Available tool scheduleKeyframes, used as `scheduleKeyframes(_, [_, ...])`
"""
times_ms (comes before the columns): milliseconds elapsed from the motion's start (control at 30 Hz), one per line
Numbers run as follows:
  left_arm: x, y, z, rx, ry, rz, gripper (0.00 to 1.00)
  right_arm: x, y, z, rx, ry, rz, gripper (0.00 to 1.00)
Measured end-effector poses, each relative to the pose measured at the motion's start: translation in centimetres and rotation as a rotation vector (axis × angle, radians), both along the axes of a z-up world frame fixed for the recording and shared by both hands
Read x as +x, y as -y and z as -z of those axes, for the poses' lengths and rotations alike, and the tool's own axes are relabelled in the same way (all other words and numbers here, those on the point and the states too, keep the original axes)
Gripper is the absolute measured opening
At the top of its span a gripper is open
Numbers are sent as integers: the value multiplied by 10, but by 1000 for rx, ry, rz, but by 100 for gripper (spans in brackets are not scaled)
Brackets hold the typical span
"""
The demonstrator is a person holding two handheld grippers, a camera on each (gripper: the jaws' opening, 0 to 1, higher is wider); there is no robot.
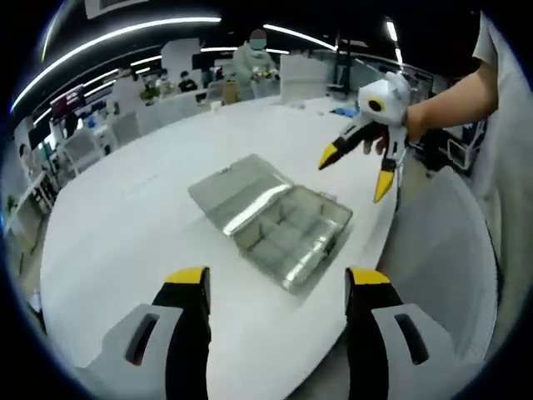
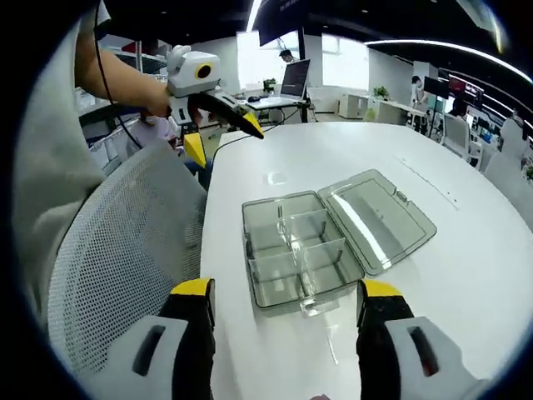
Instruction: Insert the divider into the dual guide fixture by aligning both edges with the guide slots and pushing it downward to the bottom, including one-sided entry, uneven engagement, binding, and posture correction.
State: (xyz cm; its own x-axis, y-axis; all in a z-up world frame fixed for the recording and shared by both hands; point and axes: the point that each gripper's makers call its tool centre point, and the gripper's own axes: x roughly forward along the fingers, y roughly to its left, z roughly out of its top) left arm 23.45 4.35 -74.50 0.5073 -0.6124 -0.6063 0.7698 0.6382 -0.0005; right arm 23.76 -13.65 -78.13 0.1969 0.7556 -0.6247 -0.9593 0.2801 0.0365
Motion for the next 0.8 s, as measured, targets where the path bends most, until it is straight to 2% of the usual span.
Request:
scheduleKeyframes(100, [3,-10,7,23,-7,47,64,-5,0,0,-13,-17,38,72])
scheduleKeyframes(167, [5,-16,11,54,11,100,64,-9,-1,-3,-18,-15,57,72])
scheduleKeyframes(333, [16,-32,24,57,23,161,64,-15,-3,-4,-42,-2,98,73])
scheduleKeyframes(467, [22,-47,38,75,12,176,64,-17,-4,-6,-54,1,136,74])
scheduleKeyframes(667, [34,-67,64,133,-1,224,62,-21,-9,-4,-60,3,136,73])
scheduleKeyframes(733, [38,-79,80,208,-13,261,60,-22,-10,-2,-65,5,120,73])
scheduleKeyframes(800, [45,-80,86,187,-30,242,59,-23,-11,-3,-57,-4,121,73])
